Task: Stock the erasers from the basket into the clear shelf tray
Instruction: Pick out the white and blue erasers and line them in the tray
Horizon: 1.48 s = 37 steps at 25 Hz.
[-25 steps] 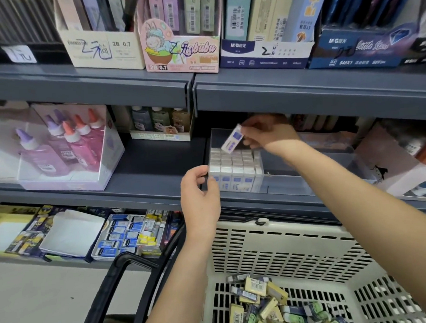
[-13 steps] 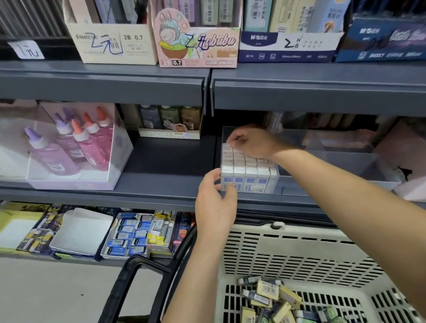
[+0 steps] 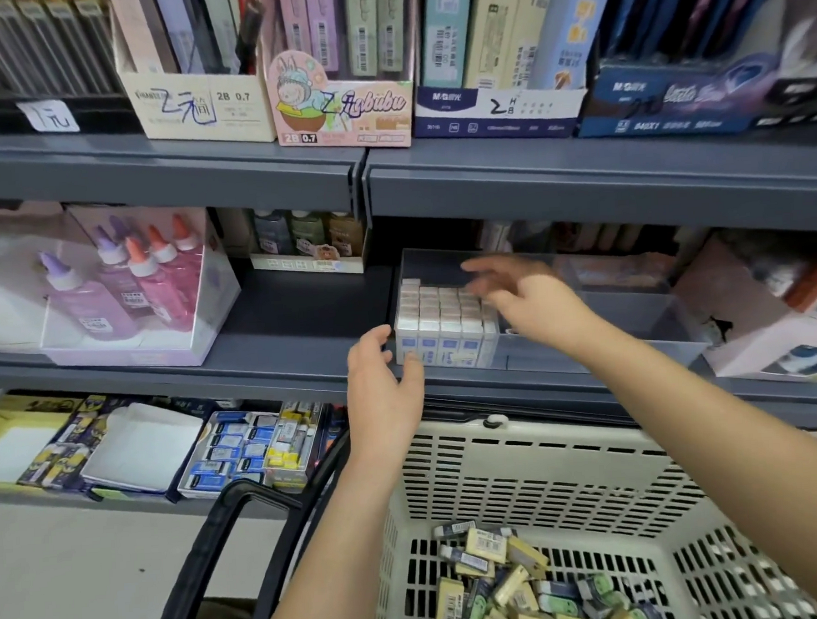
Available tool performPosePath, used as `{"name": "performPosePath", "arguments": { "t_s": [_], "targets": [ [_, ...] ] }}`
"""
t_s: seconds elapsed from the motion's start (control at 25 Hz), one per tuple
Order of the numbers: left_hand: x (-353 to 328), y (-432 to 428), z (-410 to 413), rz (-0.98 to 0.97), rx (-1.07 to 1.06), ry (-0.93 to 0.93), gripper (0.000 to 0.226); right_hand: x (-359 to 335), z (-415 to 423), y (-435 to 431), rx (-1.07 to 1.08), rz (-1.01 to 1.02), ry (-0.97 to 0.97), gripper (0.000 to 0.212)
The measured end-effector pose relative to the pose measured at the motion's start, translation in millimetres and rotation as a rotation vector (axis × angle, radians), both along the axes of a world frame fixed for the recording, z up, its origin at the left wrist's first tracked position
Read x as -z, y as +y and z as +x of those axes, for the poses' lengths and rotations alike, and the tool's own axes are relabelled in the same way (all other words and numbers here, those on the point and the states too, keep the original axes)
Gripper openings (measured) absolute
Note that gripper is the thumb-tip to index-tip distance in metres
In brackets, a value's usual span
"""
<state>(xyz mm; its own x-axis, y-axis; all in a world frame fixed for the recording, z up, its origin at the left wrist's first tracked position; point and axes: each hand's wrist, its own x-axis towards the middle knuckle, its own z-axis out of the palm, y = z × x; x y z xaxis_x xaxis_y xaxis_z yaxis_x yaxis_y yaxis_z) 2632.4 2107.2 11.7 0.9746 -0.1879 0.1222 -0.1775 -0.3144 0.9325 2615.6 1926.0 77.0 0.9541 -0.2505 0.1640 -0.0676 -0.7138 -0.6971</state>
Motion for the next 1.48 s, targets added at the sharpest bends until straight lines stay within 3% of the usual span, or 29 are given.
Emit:
{"name": "performPosePath", "arguments": {
  "t_s": [0.12,0.28,0.4,0.56,0.84,0.96,1.12,1.32,1.4,1.48],
  "targets": [
    [-4,2,-19,-0.113,-0.060,-0.161,0.022,6,-92,-5,-0.038,0.111,-0.070,0.022],
    [12,-19,-71,-0.125,0.179,-0.170,0.014,51,-191,-23,-0.048,0.142,0.265,0.018],
    [41,-42,-123,0.082,0.515,-0.052,0.010,78,-230,-40,-0.087,0.023,0.568,0.032],
    [86,-61,-173,0.447,0.987,0.217,0.018,87,-247,-57,-0.053,0.062,0.634,0.028],
    [137,-90,-224,0.911,1.495,-0.241,0.054,87,-245,-58,-0.176,-0.162,0.782,0.030],
    [150,-97,-233,1.024,1.527,-0.412,0.054,85,-245,-61,-0.161,-0.195,0.800,0.031],
    [155,-80,-218,0.986,1.437,-0.362,0.045,81,-247,-65,-0.121,-0.186,0.777,0.031],
    [154,-47,-191,1.199,1.291,-0.388,0.046,78,-248,-65,-0.121,-0.222,0.799,0.033],
    [154,-53,-204,1.096,1.253,-0.432,0.048,77,-247,-64,-0.122,-0.232,0.803,0.033],
    [153,-66,-216,0.915,1.290,-0.603,0.043,77,-247,-65,-0.115,-0.221,0.793,0.032]
  ]
}}
